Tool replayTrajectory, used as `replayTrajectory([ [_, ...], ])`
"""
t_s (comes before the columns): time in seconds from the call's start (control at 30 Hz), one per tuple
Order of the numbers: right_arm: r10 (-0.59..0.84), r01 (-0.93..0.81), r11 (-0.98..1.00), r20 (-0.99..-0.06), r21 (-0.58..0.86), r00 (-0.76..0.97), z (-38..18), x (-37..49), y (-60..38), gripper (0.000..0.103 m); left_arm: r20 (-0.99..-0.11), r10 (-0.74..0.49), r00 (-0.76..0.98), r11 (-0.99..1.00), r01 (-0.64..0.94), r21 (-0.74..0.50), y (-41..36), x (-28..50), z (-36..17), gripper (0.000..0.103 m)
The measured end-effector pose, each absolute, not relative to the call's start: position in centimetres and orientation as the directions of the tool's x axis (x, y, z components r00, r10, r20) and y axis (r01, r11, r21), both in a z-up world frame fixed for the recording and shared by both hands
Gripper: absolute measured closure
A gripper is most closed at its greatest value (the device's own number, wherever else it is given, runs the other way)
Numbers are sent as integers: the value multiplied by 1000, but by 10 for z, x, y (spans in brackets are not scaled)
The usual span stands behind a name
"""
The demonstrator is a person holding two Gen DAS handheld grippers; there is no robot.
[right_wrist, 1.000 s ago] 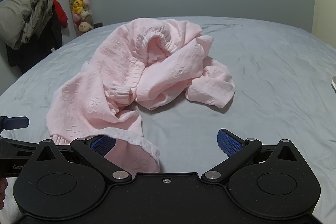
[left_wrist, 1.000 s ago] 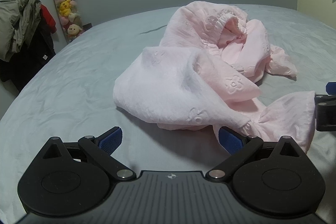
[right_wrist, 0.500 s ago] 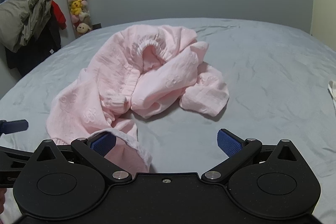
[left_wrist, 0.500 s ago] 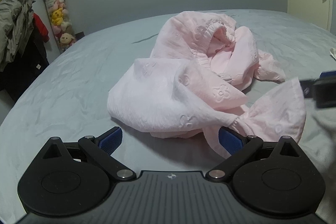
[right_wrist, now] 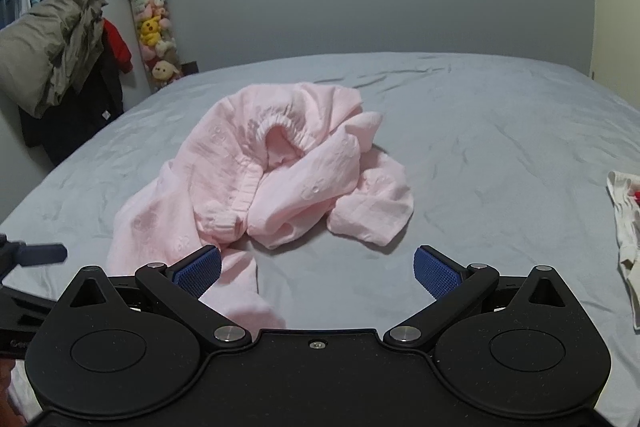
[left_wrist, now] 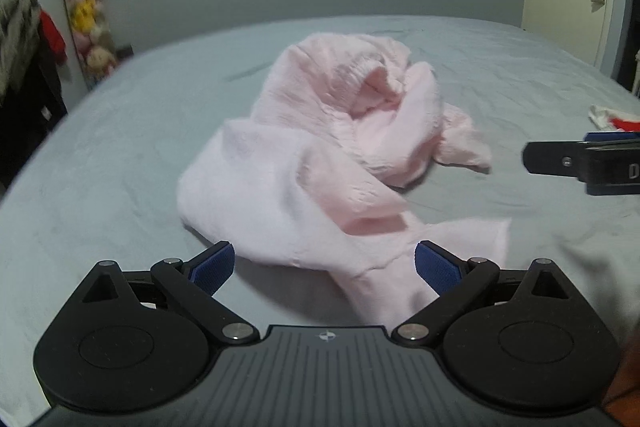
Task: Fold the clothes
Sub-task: 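Grasp a pink garment edge with the left gripper while the right gripper grasps another edge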
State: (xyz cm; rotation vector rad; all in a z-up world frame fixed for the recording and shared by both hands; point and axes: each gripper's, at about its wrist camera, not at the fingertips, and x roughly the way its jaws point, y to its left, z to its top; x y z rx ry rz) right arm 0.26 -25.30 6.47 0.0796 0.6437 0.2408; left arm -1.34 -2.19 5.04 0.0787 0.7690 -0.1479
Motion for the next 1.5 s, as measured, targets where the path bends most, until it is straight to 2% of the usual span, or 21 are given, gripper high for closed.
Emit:
replayTrajectory([
  [0.17,268,-240,963,-565,125,780,70,3,-254,1,-741,-102,664,989,146,-6,-30,-10,44,6],
  [0.27,277,-257,959,-550,116,788,69,3,-255,1,-767,-84,636,990,140,8,-37,-6,37,13],
  [0.33,282,-265,958,-548,112,788,66,4,-255,4,-786,-78,613,991,135,8,-40,-2,31,19],
  [0.47,299,-277,953,-553,124,778,56,7,-255,11,-808,-72,585,993,118,-3,-43,4,23,21],
  [0.57,309,-287,949,-561,130,768,49,8,-254,21,-822,-81,564,994,104,-27,-44,10,17,34],
  [0.67,314,-294,947,-570,130,759,44,10,-254,26,-841,-103,531,994,82,-69,-43,19,10,45],
  [0.77,314,-298,946,-585,128,748,39,13,-252,38,-850,-113,514,993,92,-76,-40,23,7,72],
  [0.8,315,-300,946,-590,127,744,38,14,-252,43,-852,-118,511,992,98,-78,-38,25,7,84],
  [0.87,315,-301,945,-604,128,732,35,17,-251,49,-854,-121,506,991,104,-80,-31,28,10,90],
  [0.9,315,-301,945,-611,129,727,33,17,-250,49,-855,-118,506,992,105,-75,-28,29,12,96],
  [1.23,316,-336,936,-666,104,675,27,23,-237,49,-841,19,541,991,101,87,46,42,70,98],
  [1.5,403,-503,864,-655,41,639,41,37,-201,49,-809,160,565,973,47,225,103,54,106,98],
])
